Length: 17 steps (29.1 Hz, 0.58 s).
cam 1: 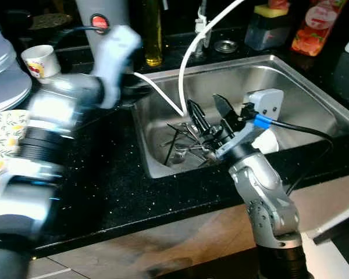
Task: Kitchen organization
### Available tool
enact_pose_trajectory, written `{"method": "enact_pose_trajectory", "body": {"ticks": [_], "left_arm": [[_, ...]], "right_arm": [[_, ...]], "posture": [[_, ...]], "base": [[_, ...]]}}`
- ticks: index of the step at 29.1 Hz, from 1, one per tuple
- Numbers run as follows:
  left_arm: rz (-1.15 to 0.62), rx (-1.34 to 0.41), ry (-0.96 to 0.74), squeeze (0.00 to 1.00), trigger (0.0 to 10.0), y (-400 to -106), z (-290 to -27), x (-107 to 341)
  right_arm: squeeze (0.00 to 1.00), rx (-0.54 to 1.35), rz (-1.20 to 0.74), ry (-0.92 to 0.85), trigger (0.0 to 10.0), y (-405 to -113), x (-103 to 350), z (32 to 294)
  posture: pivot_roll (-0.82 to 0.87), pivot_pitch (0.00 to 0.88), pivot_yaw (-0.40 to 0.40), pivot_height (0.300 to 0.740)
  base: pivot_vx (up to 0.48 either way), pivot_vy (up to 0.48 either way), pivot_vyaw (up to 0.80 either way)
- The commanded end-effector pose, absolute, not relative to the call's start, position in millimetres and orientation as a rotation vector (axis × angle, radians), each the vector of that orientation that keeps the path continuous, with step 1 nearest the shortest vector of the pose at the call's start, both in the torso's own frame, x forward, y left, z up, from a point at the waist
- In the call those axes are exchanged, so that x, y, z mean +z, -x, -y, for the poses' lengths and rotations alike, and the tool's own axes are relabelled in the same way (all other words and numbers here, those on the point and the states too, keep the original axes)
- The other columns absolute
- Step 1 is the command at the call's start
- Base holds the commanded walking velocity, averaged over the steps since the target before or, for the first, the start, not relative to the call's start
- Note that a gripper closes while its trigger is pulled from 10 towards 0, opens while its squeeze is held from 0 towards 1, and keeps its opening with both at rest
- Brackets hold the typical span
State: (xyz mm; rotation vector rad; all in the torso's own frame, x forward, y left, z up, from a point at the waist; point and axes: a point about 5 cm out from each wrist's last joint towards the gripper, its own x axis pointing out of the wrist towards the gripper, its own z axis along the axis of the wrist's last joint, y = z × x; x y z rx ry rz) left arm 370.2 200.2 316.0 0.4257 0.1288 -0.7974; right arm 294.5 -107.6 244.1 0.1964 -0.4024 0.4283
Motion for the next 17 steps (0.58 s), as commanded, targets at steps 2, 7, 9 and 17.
{"method": "enact_pose_trajectory", "body": {"ticks": [2, 7, 9, 17], "left_arm": [[-0.229, -0.792, -0.467, 0.0, 10.0, -367, -228, 305], [-0.312, -0.765, -0.474, 0.0, 10.0, -364, -249, 295], [-0.339, -0.789, -0.458, 0.0, 10.0, -362, -252, 291], [-0.43, -0.833, -0.525, 0.0, 10.0, -366, -257, 278]], "right_arm": [[0.0, 0.438, 0.39, -0.214, 10.0, -294, 240, 106], [0.0, 0.456, 0.387, -0.222, 10.0, -294, 240, 104], [0.0, 0.463, 0.385, -0.225, 10.0, -295, 240, 102], [0.0, 0.471, 0.386, -0.226, 10.0, -295, 240, 102]], "posture": [[0.18, 0.124, 0.048, 0.74], [0.18, 0.123, 0.046, 0.74], [0.18, 0.123, 0.043, 0.74], [0.18, 0.122, 0.04, 0.74]], "base": [[0.0, 0.0, 0.0], [0.0, 0.0, 0.0], [0.0, 0.0, 0.0], [0.0, 0.0, 0.0]]}}
